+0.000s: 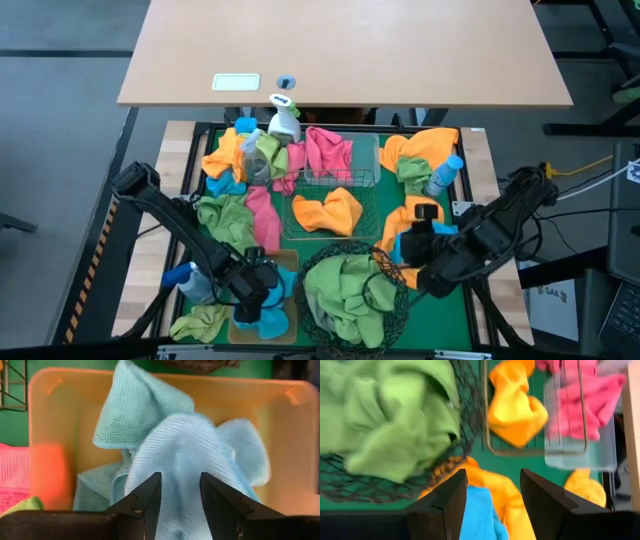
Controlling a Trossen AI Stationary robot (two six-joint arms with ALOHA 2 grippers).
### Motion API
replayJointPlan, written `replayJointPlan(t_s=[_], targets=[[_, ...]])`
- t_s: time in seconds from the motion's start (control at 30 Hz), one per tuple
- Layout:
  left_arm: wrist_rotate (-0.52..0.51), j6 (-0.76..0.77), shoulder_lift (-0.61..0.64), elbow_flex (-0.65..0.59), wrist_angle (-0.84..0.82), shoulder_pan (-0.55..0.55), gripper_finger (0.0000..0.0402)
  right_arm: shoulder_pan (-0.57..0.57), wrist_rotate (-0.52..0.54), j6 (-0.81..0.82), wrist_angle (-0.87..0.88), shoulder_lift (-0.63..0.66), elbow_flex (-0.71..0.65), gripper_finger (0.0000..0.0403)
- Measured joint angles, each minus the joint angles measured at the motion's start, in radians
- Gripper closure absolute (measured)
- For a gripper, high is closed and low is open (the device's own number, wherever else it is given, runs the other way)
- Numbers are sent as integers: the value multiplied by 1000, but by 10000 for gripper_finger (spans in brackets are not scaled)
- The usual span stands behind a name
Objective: Sort microfiber towel by color & place in baskets
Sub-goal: Put the blue microfiber towel into the orange bin
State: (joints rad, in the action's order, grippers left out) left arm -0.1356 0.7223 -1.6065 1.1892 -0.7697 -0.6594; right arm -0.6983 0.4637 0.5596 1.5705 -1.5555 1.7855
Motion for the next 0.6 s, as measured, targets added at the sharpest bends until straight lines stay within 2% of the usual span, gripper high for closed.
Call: replayJointPlan(t_s=[0.27, 0.4, 0.6], targets=[[-12, -1, 73, 0, 3, 1, 272, 7, -38, 253, -39, 170, -358, 219], [-34, -1, 87, 0, 4, 7, 272, 5, -112, 329, -191, 261, -546, 219], [-50, -38, 89, 0, 4, 23, 272, 5, -224, 327, -475, 335, -789, 219]])
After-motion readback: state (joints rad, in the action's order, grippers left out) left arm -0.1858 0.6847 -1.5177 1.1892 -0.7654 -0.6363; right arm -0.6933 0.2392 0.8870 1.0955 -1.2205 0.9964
